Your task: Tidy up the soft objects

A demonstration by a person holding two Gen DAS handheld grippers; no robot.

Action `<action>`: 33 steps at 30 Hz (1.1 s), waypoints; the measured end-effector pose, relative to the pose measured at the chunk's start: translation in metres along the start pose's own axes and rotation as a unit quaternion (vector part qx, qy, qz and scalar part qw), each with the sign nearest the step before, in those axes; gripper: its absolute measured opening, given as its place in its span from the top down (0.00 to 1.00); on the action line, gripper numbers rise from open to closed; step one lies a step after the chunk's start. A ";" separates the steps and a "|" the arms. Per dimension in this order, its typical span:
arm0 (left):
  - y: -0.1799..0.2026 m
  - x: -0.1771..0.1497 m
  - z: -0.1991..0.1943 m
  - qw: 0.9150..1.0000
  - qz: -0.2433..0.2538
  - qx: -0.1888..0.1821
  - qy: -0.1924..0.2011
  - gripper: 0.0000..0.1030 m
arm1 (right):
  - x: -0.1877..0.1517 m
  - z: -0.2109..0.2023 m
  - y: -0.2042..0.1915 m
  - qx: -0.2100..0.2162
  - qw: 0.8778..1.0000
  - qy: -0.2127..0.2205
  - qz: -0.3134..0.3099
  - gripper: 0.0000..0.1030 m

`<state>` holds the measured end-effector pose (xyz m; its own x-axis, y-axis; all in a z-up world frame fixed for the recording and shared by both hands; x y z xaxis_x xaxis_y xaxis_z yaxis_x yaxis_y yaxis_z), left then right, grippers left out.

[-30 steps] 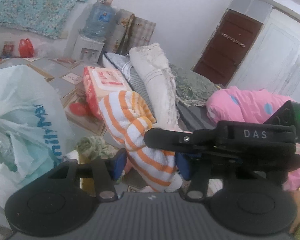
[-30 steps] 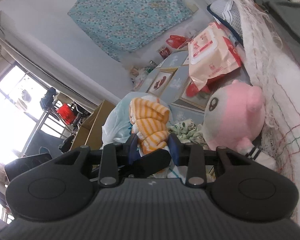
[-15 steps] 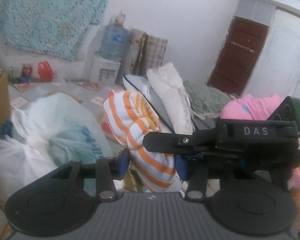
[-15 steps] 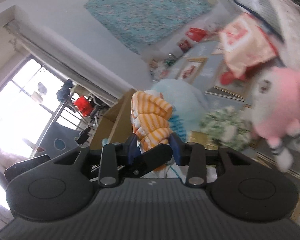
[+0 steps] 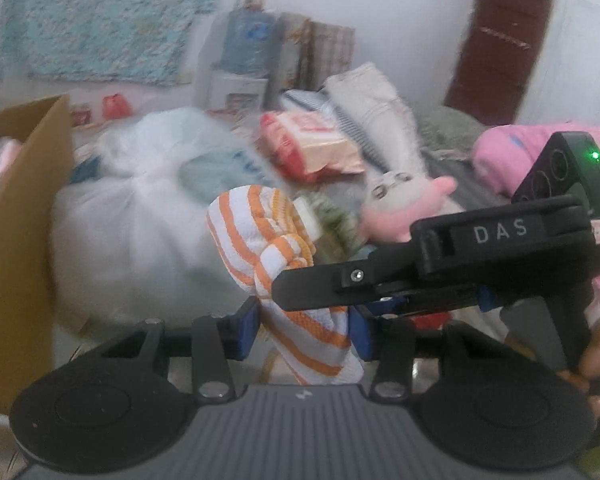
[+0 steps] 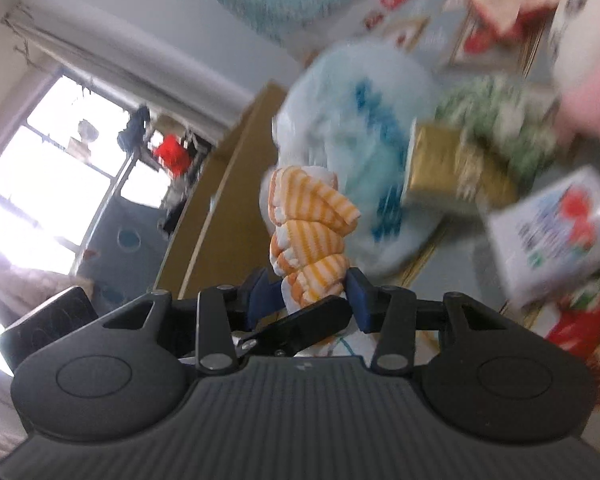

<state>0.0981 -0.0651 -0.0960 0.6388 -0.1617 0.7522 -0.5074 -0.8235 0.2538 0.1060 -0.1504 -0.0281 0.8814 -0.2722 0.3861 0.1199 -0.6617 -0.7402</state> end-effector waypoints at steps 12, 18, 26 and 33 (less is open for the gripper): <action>-0.028 -0.037 -0.013 0.998 -0.037 0.042 -0.024 0.53 | -0.037 0.045 -0.021 -0.001 0.996 -0.073 -0.047 0.56; -0.048 -0.047 -0.021 0.994 -0.070 0.077 -0.017 0.53 | -0.050 0.073 -0.031 -0.001 0.993 -0.103 -0.061 0.56; -0.065 -0.037 -0.029 0.987 -0.060 0.149 0.005 0.45 | -0.038 0.109 -0.059 0.013 0.991 -0.090 -0.094 0.52; -0.052 -0.030 -0.045 0.987 -0.022 0.158 0.033 0.26 | -0.024 0.090 -0.049 0.013 0.996 -0.055 -0.068 0.39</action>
<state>0.0789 0.0070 -0.1043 0.6118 -0.0937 0.7855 -0.2674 -0.9590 0.0939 0.1200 -0.0483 -0.0509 0.9010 -0.1024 0.4216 0.2518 -0.6680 -0.7003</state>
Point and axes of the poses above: each gripper's, at about its wrist camera, not at the fingertips, and z roughly the way its jaws point, y to its right, x to its top, the point moved 8 cm from there along z, roughly the way its jaws point, and after that the axes turned 6 degrees about -x, right-handed, at the moved point
